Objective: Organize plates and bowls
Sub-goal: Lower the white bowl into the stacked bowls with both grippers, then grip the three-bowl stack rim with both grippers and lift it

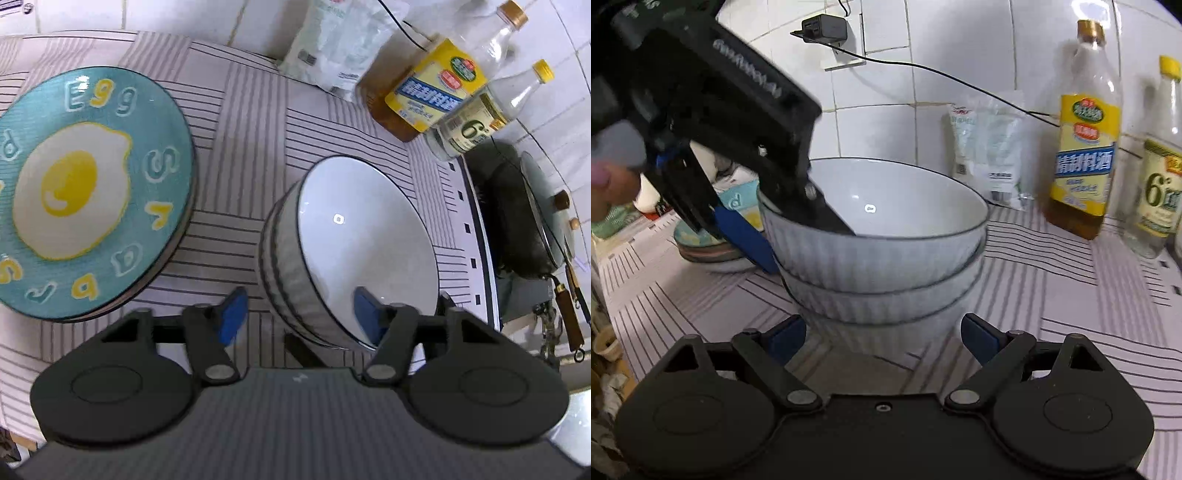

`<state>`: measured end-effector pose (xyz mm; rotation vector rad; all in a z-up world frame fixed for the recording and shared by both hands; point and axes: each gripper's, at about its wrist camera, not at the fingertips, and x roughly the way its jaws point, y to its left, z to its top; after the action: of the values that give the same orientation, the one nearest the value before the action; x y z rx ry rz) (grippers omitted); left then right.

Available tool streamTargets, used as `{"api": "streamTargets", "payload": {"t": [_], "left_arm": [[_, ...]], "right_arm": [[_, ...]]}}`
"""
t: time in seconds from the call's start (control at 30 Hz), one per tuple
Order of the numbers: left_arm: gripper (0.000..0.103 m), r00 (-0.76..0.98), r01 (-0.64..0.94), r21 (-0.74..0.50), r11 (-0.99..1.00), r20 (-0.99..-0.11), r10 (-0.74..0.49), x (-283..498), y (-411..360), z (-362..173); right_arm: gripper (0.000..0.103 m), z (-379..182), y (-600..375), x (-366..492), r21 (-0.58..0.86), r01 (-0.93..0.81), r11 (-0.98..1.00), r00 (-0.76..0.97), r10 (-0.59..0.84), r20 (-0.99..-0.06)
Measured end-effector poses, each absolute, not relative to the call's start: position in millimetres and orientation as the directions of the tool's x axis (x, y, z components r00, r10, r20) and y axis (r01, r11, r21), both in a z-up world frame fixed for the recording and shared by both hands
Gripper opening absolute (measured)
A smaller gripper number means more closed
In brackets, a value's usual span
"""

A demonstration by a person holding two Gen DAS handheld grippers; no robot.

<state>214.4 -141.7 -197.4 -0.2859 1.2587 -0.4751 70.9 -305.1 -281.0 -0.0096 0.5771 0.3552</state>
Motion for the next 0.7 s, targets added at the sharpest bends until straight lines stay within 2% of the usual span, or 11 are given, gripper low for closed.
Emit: {"api": "streamTargets", "payload": {"t": [0.07,0.13,0.4,0.7], "left_arm": [[0.047,0.233,0.196,-0.443,0.875,-0.846,-0.480,216.2,-145.7,-199.7],[0.046,0.246,0.196,-0.426,0.883,-0.850,-0.465,217.0,-147.8,-202.6],[0.049,0.281,0.139,-0.455,0.880,-0.834,-0.476,222.7,-147.5,-207.9],[0.049,0.230,0.183,-0.449,0.874,-0.845,-0.482,229.1,-150.5,-208.2]], "right_arm": [[0.095,-283.6,-303.0,76.6,0.094,-0.328,0.940,0.773,0.324,-0.546],[0.096,-285.0,-301.4,82.1,0.109,-0.323,0.940,0.766,0.327,-0.553],[0.100,-288.9,-299.5,98.7,0.171,-0.329,0.929,0.733,0.365,-0.574],[0.100,-288.3,-299.5,104.2,0.166,-0.349,0.922,0.721,0.377,-0.582]]}}
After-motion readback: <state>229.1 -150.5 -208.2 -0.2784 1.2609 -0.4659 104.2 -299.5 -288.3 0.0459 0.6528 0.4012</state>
